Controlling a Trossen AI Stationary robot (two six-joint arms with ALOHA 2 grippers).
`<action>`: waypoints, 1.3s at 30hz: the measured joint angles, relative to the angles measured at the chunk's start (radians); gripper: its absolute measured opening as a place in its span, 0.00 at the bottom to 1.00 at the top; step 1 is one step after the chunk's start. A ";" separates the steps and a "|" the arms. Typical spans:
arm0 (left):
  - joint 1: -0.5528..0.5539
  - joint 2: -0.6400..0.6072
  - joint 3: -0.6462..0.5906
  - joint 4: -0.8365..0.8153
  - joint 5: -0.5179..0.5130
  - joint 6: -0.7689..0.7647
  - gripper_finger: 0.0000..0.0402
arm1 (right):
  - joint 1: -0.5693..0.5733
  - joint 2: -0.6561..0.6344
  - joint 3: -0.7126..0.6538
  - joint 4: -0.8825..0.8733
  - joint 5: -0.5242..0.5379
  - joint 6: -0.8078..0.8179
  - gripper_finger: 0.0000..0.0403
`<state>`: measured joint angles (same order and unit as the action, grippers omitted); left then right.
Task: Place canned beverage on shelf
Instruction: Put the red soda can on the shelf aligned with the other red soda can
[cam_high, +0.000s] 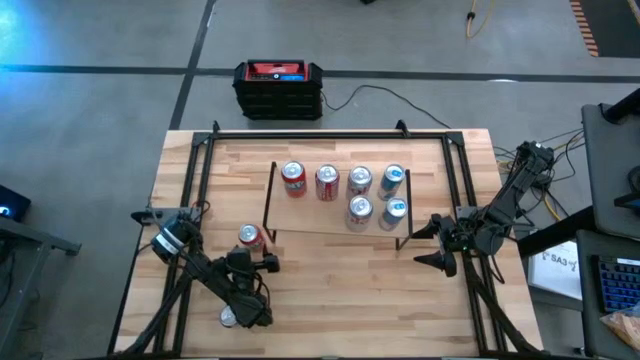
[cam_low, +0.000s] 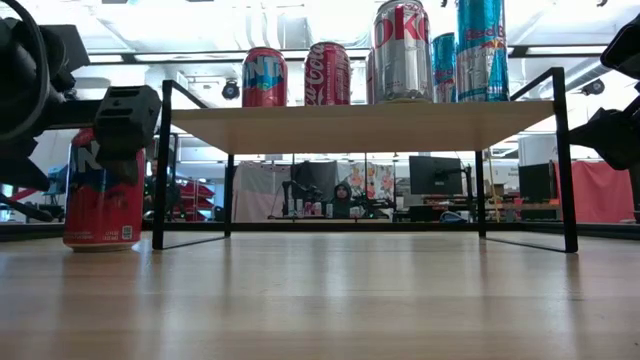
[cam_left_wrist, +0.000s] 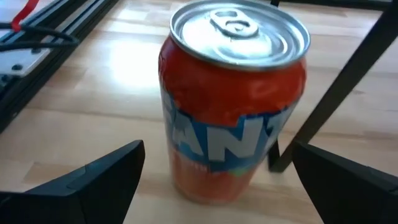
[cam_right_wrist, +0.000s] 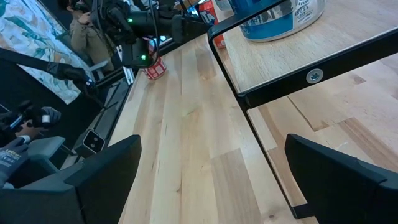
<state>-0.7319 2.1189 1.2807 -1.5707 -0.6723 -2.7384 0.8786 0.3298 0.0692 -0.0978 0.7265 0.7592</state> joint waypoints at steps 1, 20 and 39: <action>0.000 0.000 -0.008 0.000 -0.008 0.000 0.97 | 0.000 0.000 0.000 0.000 0.000 0.000 0.95; 0.002 0.000 -0.120 0.009 -0.121 -0.102 0.99 | 0.000 0.000 0.000 0.000 0.000 0.000 0.95; 0.019 0.000 -0.134 0.034 -0.131 -0.098 0.71 | 0.000 0.000 0.000 0.000 0.000 0.000 0.95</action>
<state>-0.7132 2.1189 1.1465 -1.5365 -0.8028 -2.8365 0.8786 0.3297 0.0692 -0.0978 0.7265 0.7591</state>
